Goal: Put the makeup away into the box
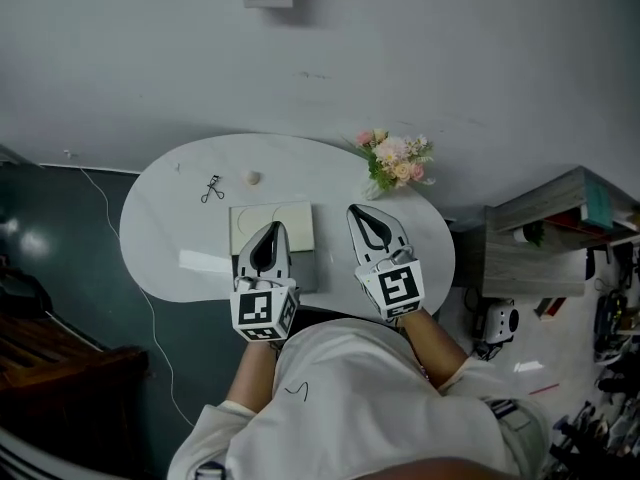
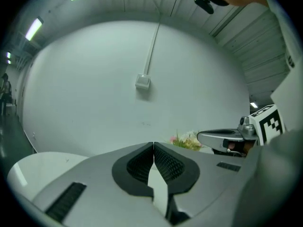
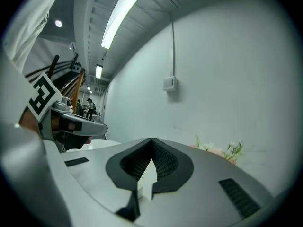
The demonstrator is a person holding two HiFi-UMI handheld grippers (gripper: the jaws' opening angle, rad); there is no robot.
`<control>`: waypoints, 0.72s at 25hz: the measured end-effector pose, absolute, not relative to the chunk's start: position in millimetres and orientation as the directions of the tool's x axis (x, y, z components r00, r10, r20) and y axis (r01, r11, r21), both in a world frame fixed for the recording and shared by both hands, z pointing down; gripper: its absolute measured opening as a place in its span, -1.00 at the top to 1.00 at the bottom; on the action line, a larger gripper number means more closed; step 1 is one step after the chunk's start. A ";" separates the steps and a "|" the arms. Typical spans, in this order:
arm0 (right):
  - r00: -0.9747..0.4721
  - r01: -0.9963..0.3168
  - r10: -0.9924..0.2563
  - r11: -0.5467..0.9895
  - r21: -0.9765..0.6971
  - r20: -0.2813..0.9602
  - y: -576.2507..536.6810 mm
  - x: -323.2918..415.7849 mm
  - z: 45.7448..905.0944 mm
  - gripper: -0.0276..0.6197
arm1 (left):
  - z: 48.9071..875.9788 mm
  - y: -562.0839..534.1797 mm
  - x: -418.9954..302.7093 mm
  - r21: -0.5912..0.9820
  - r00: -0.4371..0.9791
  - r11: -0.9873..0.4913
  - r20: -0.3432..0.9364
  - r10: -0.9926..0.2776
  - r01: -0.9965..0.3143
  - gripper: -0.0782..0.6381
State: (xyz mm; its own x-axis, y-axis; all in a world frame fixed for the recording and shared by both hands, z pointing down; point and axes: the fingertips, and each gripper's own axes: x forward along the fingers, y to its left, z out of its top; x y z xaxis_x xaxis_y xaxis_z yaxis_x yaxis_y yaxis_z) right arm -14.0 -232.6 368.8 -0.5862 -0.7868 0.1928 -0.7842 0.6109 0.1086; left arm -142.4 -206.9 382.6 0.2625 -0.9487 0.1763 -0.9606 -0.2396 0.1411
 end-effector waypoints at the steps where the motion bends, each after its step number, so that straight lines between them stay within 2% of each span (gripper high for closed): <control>1: -0.588 -0.785 -0.790 0.609 0.114 0.175 -233.7 -12.1 359.9 0.92 | 370.0 -206.8 -142.5 0.125 0.259 -0.241 0.151 -0.954 -0.962 0.73; 6: -0.596 -0.786 -0.801 0.596 0.166 0.056 -244.7 -4.6 309.9 0.92 | 315.0 -206.0 -138.5 0.090 0.268 -0.264 0.035 -0.963 -0.960 0.73; 8: -0.598 -0.786 -0.800 0.597 0.159 0.047 -245.4 -1.8 298.7 0.92 | 304.8 -208.4 -138.5 0.075 0.262 -0.260 0.012 -0.965 -0.963 0.73; 18: -0.609 -0.777 -0.791 0.609 0.161 0.052 -242.4 -9.2 297.6 0.92 | 307.7 -214.3 -128.7 0.062 0.274 -0.271 0.038 -0.961 -0.960 0.73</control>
